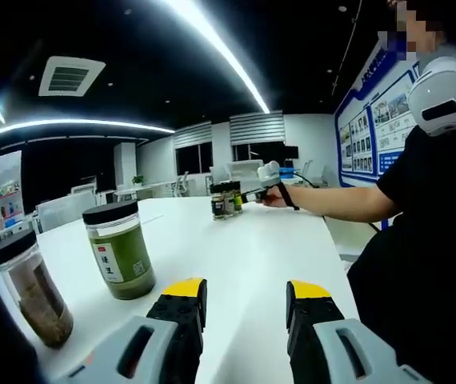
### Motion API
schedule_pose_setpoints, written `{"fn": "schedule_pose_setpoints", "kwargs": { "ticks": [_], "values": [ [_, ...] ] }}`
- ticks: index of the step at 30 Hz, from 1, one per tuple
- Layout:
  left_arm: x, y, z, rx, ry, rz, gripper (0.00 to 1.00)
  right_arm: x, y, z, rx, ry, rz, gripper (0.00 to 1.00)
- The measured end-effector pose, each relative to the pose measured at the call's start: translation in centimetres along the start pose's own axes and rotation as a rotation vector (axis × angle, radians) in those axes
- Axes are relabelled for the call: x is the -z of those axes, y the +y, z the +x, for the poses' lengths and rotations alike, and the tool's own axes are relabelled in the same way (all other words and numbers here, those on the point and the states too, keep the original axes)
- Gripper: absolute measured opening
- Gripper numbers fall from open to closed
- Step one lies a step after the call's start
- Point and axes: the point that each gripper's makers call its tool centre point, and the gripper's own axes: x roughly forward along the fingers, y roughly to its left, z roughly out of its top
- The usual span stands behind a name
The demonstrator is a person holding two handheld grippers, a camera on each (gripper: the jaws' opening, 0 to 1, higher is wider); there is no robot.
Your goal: Pick up the mixed condiments and ingredients on the table and sort them into separate groups
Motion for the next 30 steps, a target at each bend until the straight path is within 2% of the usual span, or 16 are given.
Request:
{"fn": "schedule_pose_setpoints", "kwargs": {
  "ticks": [6,10,12,20,22,25,28,30],
  "values": [
    [0.0,-0.1,0.0,-0.001,-0.002,-0.001,0.40,0.0,0.0,0.1,-0.002,0.001,-0.004,0.28],
    [0.1,0.0,0.1,-0.003,0.017,0.013,0.40,1.1,0.0,0.0,-0.002,0.057,-0.070,0.29],
    [0.1,-0.1,0.1,0.004,0.021,0.007,0.40,1.2,-0.3,-0.3,0.003,0.053,-0.053,0.30],
    [0.5,0.0,-0.1,-0.002,0.030,0.009,0.40,2.4,-0.2,-3.1,-0.002,0.095,-0.073,0.33],
    [0.6,-0.1,-0.1,-0.002,0.030,0.008,0.40,2.1,0.2,-4.0,-0.007,0.082,-0.054,0.33],
    [0.3,0.5,-0.4,-0.033,0.030,0.036,0.40,1.7,0.9,-4.8,-0.020,0.067,-0.032,0.34],
    [-0.4,1.3,-0.9,-0.059,0.002,0.028,0.40,1.7,-0.5,-4.4,-0.023,0.067,-0.021,0.34],
    [-0.4,1.6,-1.0,-0.067,0.000,0.025,0.40,1.1,-0.9,-4.5,-0.026,0.046,-0.031,0.34]
  ]
}}
